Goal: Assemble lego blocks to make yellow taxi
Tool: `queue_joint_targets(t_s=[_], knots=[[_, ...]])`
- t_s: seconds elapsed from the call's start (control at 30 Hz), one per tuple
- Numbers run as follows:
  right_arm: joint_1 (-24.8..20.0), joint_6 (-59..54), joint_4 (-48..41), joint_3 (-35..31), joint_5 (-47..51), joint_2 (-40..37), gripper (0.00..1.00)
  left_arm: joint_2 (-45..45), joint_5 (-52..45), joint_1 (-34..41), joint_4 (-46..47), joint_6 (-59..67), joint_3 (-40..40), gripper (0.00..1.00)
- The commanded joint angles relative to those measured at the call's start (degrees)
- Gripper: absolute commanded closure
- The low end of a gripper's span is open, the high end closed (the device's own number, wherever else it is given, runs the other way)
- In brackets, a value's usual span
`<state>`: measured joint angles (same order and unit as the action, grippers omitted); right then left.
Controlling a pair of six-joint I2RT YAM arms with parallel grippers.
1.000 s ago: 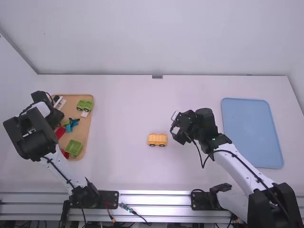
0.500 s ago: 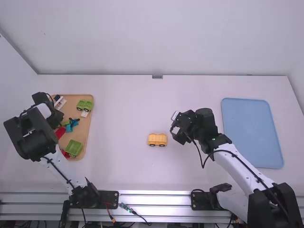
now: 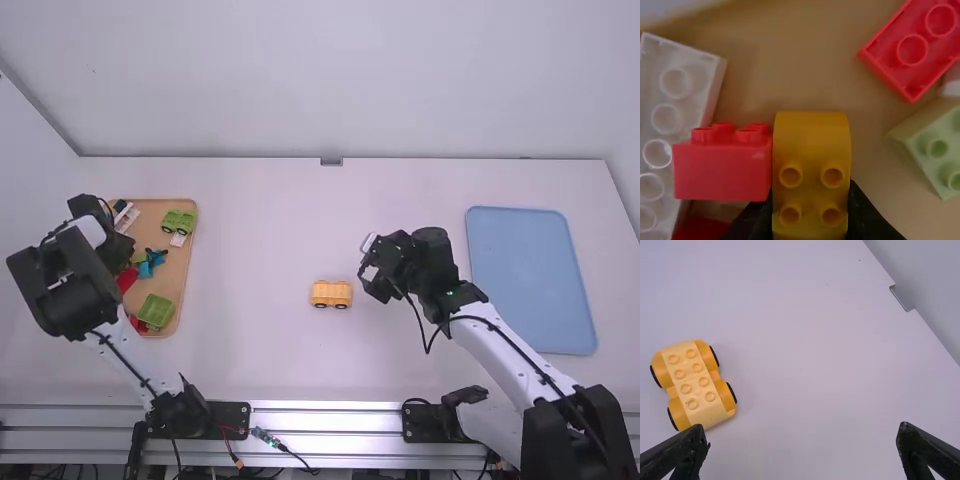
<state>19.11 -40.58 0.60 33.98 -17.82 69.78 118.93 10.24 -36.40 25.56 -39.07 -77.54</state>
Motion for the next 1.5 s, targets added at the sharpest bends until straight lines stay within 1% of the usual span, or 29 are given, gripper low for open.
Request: queue_joint_targets(t_s=[0.0, 0.17, 0.27, 0.47, 0.5, 0.6, 0.7, 0.73, 0.8, 0.87, 0.93, 1.0, 1.03, 1.1, 1.13, 1.2, 1.3, 1.37, 1.47], knots=[[0.0, 0.3, 0.2, -0.6, -0.7, -0.9, 0.01, -3.6, -0.3, 0.4, 1.1, -1.5, -0.8, 0.98], [0.0, 0.3, 0.7, -0.6, -2.3, -0.9, 0.01, -8.1, -0.3, 2.0, 2.7, -0.9, -0.3, 0.98], [0.0, 0.3, 0.7, -0.6, -2.3, -0.9, 0.01, -11.2, -0.3, 4.4, 1.8, 2.2, 1.3, 0.98], [0.0, 0.3, 0.7, -0.6, -4.4, -0.9, 0.01, -17.2, -0.3, 12.3, -2.1, 12.9, 5.7, 0.98], [0.0, 0.3, 0.7, -0.6, -4.4, -0.9, 0.01, -18.8, -0.3, 15.0, -3.7, 15.5, 7.2, 0.98], [0.0, 0.3, 0.7, -0.6, -4.4, -0.9, 0.01, -21.9, -0.1, 19.6, -7.3, 17.5, 10.9, 0.98], [0.0, 0.3, 0.7, -0.6, -4.4, -0.9, 0.01, -26.6, -1.5, 24.2, -12.7, 22.3, 16.7, 0.98], [0.0, 0.6, 0.7, -0.6, -4.4, -0.9, 0.01, -28.7, -4.1, 26.0, -15.0, 27.6, 19.3, 0.98], [0.0, 1.9, 1.4, -0.6, -4.4, -0.9, 0.01, -31.6, -9.5, 28.2, -16.5, 36.4, 22.4, 0.98], [0.0, 4.2, 2.6, -0.6, -4.5, -0.9, 0.01, -34.9, -16.8, 30.9, -15.0, 48.0, 25.2, 0.98], [0.0, 5.2, 3.3, -0.6, -4.4, -0.9, 0.01, -36.5, -20.8, 32.6, -12.8, 54.5, 26.4, 0.99], [0.0, 6.4, 3.7, -0.6, -4.7, -0.9, 0.01, -38.1, -28.5, 35.4, -7.1, 66.7, 27.2, 0.98], [0.0, 6.3, 3.7, -0.6, -4.9, -0.9, 0.01, -38.3, -29.7, 35.8, -6.1, 68.8, 27.2, 0.99], [0.0, 6.3, 3.6, -0.6, -6.7, -0.9, 0.01, -38.7, -36.1, 38.8, 0.9, 83.6, 27.2, 0.99], [0.0, 6.3, 3.5, -0.6, -7.7, -0.9, 0.01, -38.7, -37.7, 39.8, 3.3, 88.2, 27.2, 0.99], [0.0, 6.3, 3.4, -0.6, -9.2, -0.9, 0.01, -38.6, -38.4, 41.3, 5.7, 92.7, 27.2, 0.99], [0.0, 6.3, 3.0, -0.6, -10.6, -0.9, 0.01, -38.3, -38.3, 43.0, 7.3, 95.7, 27.3, 0.99], [-0.9, 6.3, 2.5, -0.6, -13.0, -0.9, 0.01, -38.1, -38.1, 44.7, 7.4, 97.9, 27.7, 0.99], [-3.1, 3.0, 0.9, -0.6, -19.7, -0.9, 0.01, -38.1, -36.7, 46.2, 6.3, 98.1, 29.4, 0.99]])
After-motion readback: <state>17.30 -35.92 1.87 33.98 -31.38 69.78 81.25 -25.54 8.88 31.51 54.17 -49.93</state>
